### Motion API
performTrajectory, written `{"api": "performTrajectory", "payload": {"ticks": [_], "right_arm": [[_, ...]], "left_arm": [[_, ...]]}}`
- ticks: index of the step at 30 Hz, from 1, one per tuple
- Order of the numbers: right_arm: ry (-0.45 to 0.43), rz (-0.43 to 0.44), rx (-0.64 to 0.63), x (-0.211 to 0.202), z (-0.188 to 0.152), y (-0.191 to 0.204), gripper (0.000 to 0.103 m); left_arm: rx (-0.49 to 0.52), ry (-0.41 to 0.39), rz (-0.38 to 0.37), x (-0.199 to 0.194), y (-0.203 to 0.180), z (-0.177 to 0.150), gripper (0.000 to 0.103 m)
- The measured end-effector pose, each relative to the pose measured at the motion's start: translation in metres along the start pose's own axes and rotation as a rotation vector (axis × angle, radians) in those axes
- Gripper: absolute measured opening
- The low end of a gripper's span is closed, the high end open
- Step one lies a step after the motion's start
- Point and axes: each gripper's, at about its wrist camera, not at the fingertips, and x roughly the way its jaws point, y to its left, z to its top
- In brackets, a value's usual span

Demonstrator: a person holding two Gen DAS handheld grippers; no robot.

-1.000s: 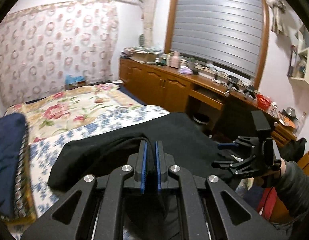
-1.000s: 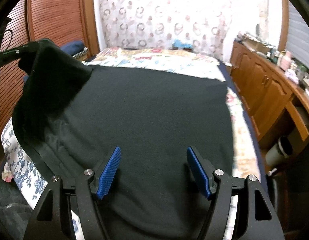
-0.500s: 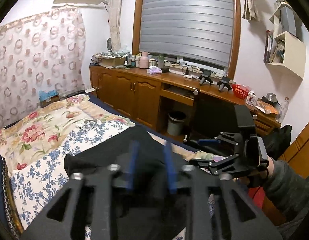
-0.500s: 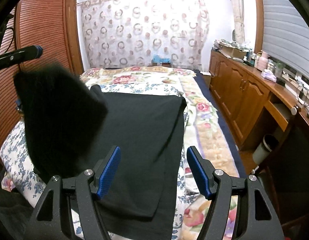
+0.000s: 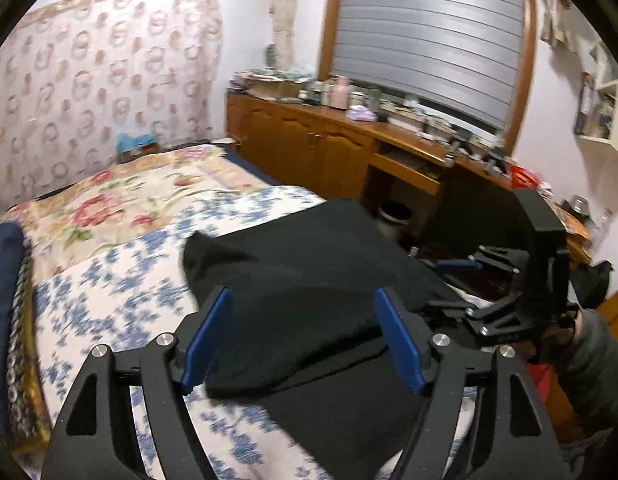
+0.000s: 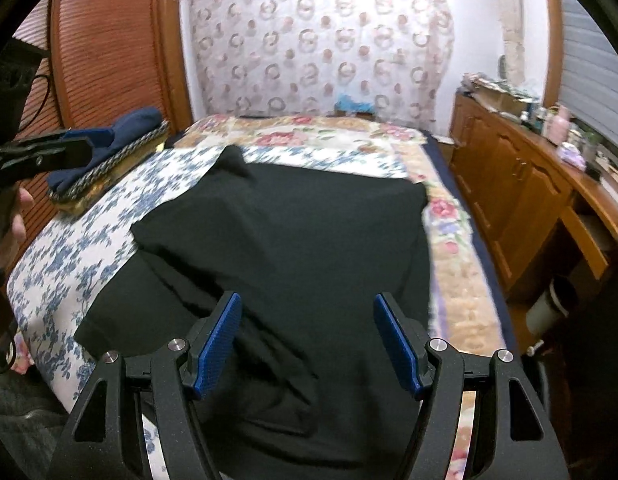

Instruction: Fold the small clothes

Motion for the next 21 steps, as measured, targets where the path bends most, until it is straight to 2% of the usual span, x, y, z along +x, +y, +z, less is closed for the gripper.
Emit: {"api": "performTrajectory", "payload": {"ticks": [7, 10, 12, 15, 21], "right_arm": [[0.104, 0.057, -0.054, 0.033, 0.001, 0.005, 0.070], [0.130, 0.063, -0.075, 0.040, 0.001, 0.004, 0.058], [0.131, 0.062, -0.081, 0.042, 0.004, 0.002, 0.038], [0.115, 0.058, -0.097, 0.037, 0.007, -0.003, 0.015], [0.012, 0.059, -0.103, 0.013, 0.017, -0.002, 0.010]], "left_arm": [[-0.054, 0.019, 0.068, 0.003, 0.028, -0.025, 0.075], [-0.079, 0.029, 0.083, 0.005, 0.038, -0.035, 0.075], [-0.088, 0.033, 0.090, 0.005, 0.043, -0.039, 0.075], [-0.096, 0.033, 0.101, 0.004, 0.048, -0.045, 0.075], [-0.117, 0.022, 0.104, 0.001, 0.055, -0.048, 0.075]]}}
